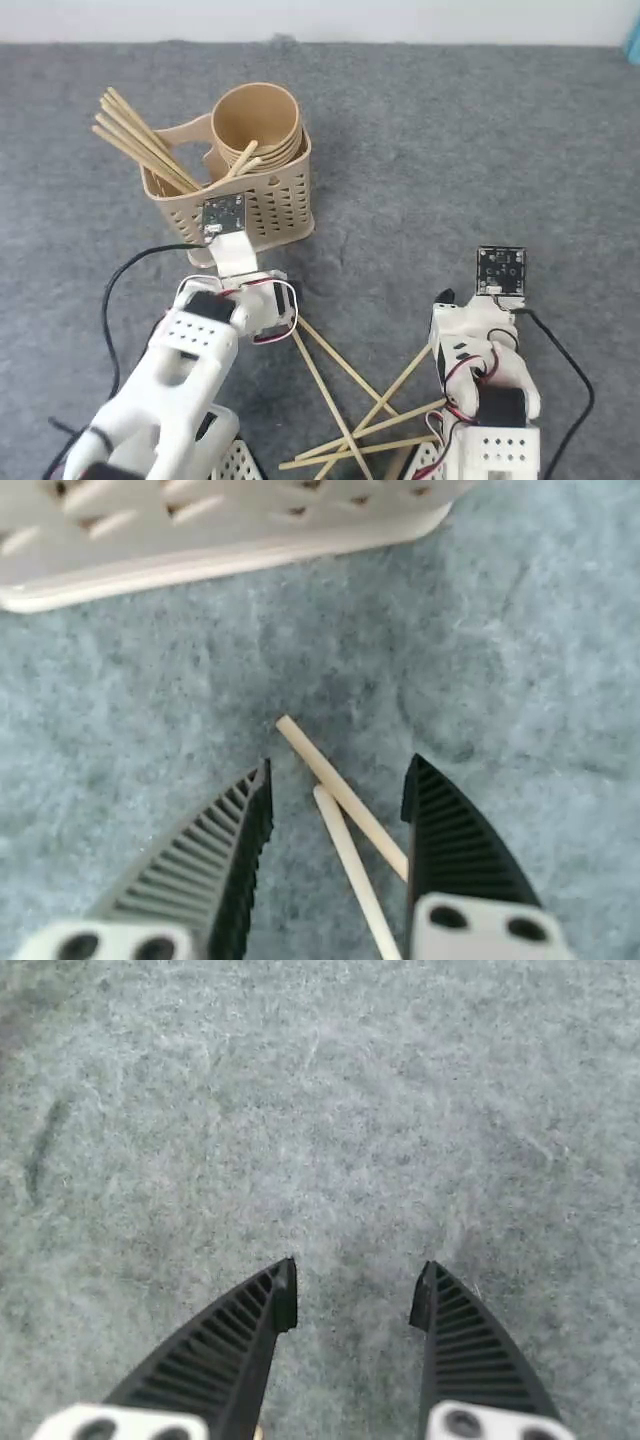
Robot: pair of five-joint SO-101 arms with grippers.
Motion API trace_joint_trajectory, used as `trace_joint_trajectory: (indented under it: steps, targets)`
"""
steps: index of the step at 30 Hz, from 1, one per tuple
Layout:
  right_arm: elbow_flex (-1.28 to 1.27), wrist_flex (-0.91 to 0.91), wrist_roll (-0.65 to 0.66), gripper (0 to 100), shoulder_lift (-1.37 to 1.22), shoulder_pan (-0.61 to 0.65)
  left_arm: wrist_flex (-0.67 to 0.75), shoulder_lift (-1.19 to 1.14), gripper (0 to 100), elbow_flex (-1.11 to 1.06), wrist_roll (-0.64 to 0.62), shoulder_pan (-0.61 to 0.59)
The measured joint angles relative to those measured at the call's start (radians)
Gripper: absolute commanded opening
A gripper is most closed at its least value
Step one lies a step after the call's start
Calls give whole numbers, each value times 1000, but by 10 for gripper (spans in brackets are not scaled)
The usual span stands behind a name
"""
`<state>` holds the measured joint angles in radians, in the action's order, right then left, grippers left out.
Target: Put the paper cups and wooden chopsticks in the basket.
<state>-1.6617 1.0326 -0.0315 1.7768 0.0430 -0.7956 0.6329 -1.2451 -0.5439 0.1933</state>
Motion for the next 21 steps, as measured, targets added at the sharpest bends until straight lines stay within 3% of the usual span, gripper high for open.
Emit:
trace_joint_trajectory:
  steps: [8,12,16,18,21]
  targets:
    - [0,0,3,199,0,0,-20,-374,203,172,-2,14]
    - [0,0,3,199,0,0,-66,-450,201,242,-3,15]
    - [0,0,3,199,0,0,-68,-454,115,244,0,25]
    - [0,0,3,199,0,0,-63,-454,12,252,52,38]
    - [0,0,3,199,0,-8,-61,-427,14,238,203,77]
